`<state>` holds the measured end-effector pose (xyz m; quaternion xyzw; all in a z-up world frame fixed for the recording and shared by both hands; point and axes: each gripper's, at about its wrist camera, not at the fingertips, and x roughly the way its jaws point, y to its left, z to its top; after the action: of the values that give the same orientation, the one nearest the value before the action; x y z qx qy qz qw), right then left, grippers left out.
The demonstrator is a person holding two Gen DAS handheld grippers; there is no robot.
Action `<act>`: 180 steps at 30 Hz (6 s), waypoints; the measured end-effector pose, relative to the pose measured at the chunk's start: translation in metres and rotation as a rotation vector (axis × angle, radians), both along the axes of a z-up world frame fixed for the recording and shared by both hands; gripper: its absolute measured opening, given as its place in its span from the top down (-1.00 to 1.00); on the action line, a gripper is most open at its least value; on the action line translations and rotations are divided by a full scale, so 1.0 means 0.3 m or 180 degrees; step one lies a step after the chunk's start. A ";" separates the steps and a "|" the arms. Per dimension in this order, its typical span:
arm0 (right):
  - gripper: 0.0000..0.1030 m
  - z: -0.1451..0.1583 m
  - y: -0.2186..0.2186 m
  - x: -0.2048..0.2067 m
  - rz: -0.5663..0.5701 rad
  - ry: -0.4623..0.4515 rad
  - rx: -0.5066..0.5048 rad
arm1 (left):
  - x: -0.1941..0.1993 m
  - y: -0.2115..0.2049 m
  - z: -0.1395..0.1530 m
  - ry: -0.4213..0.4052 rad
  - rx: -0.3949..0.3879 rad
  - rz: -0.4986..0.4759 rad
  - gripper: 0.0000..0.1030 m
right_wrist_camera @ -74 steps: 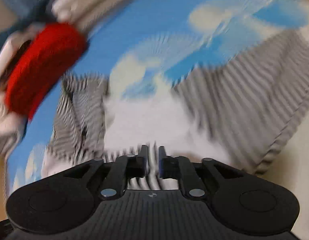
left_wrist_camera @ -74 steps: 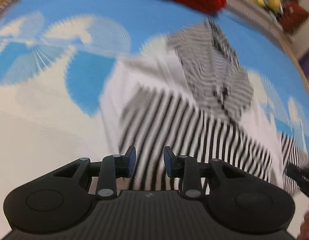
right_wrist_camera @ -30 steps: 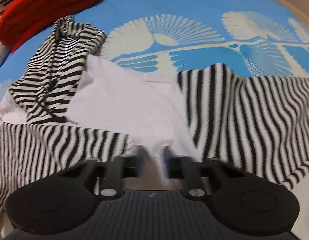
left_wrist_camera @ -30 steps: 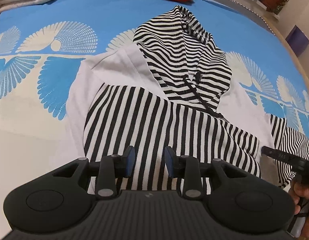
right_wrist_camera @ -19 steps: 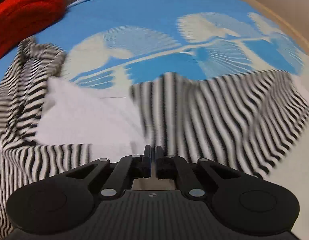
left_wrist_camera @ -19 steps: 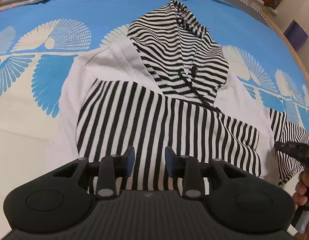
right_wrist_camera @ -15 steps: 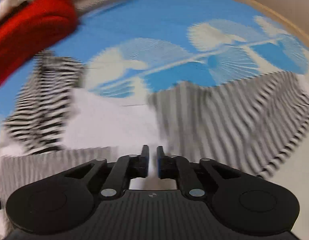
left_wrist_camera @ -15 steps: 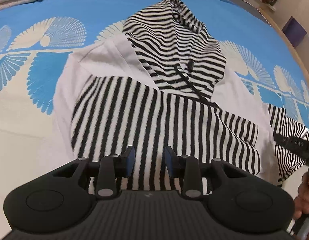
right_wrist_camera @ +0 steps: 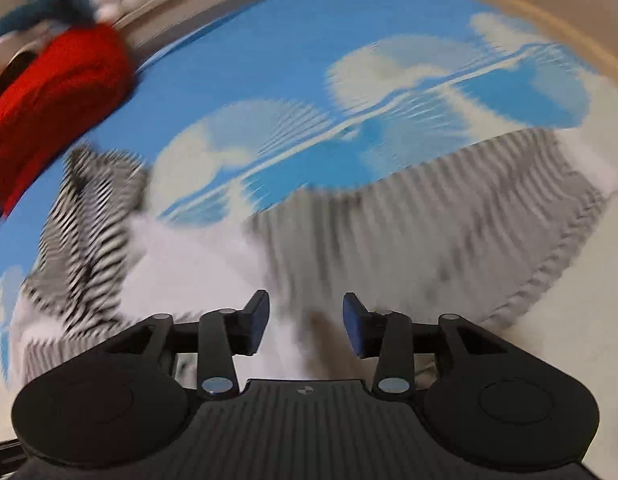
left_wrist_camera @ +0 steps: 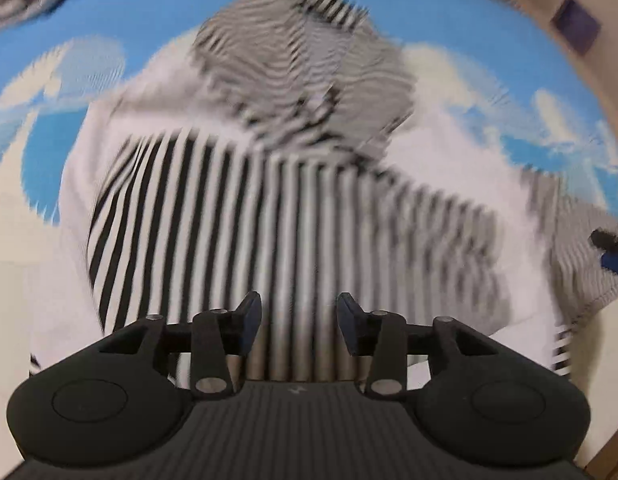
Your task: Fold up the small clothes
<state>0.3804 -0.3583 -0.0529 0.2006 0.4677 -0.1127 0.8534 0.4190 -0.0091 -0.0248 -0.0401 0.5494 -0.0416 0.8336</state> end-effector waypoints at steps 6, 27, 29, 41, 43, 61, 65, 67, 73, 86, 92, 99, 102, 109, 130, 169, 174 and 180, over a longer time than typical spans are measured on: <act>0.15 -0.036 -0.266 -0.061 -0.0615 0.0097 -0.0038 | -0.030 -0.136 0.081 -0.0233 0.0023 -0.0305 -0.05; 0.91 -0.221 -0.643 -0.126 -0.1690 0.0134 0.0284 | -0.028 -0.115 0.057 -0.0227 0.0200 -0.0286 -0.05; 0.92 -0.199 -0.610 -0.118 -0.1681 0.0060 0.0102 | -0.030 -0.089 0.067 -0.0247 0.0192 -0.0251 -0.05; 0.93 0.205 0.378 -0.101 0.1652 -0.1742 -0.0706 | 0.002 0.320 0.173 -0.0388 -0.0002 0.0734 -0.05; 0.79 0.163 0.561 -0.136 0.2662 -0.1477 -0.0210 | 0.007 0.392 0.176 -0.0359 -0.0062 0.0872 -0.05; 0.09 0.188 0.423 -0.053 0.1356 -0.0393 0.0237 | 0.038 0.456 0.040 0.0090 -0.0700 0.1099 -0.03; 0.12 0.110 0.422 -0.009 0.1184 -0.0042 0.0440 | 0.067 0.398 0.023 -0.0001 -0.0756 0.1037 -0.04; 0.11 0.098 0.418 0.018 0.1169 -0.0025 0.0409 | 0.092 0.360 0.007 -0.0012 -0.0770 0.1032 -0.05; 0.10 0.065 0.333 0.056 0.0975 0.0119 0.0319 | 0.162 0.213 -0.040 -0.0115 -0.0541 0.0954 -0.37; 0.10 0.043 0.291 0.075 0.0894 0.0159 0.0380 | -0.011 0.239 0.134 -0.0639 -0.0036 0.1368 0.86; 0.09 0.027 0.316 0.060 0.0829 0.0219 0.0477 | -0.155 0.526 0.084 -0.0011 -0.0812 0.2443 0.49; 0.09 -0.007 0.359 0.053 0.0845 0.0314 0.0487 | -0.079 0.630 -0.030 0.0347 -0.1260 0.2353 0.22; 0.09 -0.012 0.364 0.058 0.0841 0.0330 0.0495 | -0.034 0.624 -0.095 0.0458 -0.1025 0.2276 0.22; 0.08 -0.014 0.352 0.082 0.0793 0.0316 0.0484 | 0.041 0.529 -0.166 0.0395 -0.0281 0.1176 0.74; 0.06 -0.160 0.310 0.062 0.0529 0.0695 0.0437 | 0.021 0.443 -0.189 0.0493 -0.0198 0.0720 0.57; -0.26 0.031 0.370 0.052 0.1274 0.0143 -0.0544 | 0.071 0.213 0.071 -0.0554 0.0229 0.0804 -0.45; -0.27 0.037 0.359 0.045 0.1298 0.0132 -0.0566 | 0.066 0.173 0.099 -0.0824 0.0387 0.0780 -0.63; -0.29 0.042 0.326 0.036 0.1299 0.0126 -0.0570 | 0.085 0.162 0.097 -0.0837 0.0382 0.0845 -0.64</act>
<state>0.3911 -0.2607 -0.0403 0.0230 0.5034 0.0174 0.8636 0.4445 0.0394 0.0042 -0.0566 0.4272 0.0968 0.8972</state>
